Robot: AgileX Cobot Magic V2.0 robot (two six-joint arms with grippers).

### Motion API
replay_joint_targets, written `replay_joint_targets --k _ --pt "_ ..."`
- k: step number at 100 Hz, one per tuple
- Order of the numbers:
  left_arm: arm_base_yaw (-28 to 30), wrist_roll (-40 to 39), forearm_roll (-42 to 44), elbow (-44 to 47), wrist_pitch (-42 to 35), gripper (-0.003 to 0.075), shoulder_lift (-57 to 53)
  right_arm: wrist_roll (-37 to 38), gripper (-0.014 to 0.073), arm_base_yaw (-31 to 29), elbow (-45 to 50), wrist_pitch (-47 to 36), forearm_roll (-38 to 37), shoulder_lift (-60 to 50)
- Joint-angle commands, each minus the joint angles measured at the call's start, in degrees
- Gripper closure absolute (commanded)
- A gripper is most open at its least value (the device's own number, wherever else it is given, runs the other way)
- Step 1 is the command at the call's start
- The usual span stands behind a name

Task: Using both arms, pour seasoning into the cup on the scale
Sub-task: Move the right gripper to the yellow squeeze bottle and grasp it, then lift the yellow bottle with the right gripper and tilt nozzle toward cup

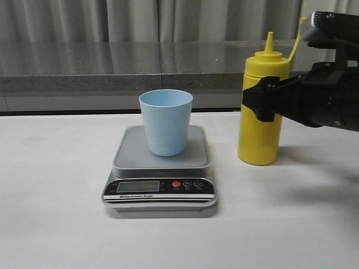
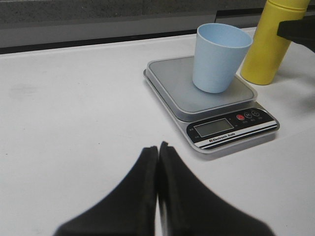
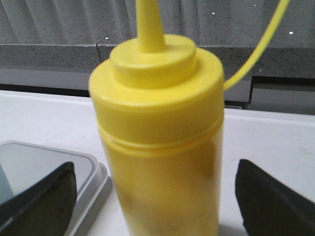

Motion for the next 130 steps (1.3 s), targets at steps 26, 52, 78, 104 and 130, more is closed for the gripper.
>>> replay_joint_targets --k 26,52,78,104,130 --pt "0.1 -0.6 -0.1 -1.5 -4.7 0.0741 0.4 5.0 -0.0051 0.0 -9.9 -4.7 -0.8 5.6" --pt "0.1 -0.6 -0.1 -1.5 -4.7 0.0741 0.4 4.3 0.0239 0.0 -11.3 -3.5 -0.9 7.1" --pt "0.1 -0.6 -0.1 -1.5 -4.7 0.0741 0.4 3.2 0.0652 0.0 -11.3 -2.0 -0.9 6.8" --pt "0.1 -0.6 -0.1 -1.5 -4.7 0.0741 0.4 -8.3 0.0652 0.1 -14.3 13.0 -1.9 1.0" --pt "0.1 -0.6 -0.1 -1.5 -4.7 0.0741 0.4 -12.4 0.0652 0.3 -23.2 28.2 -15.8 -1.3"
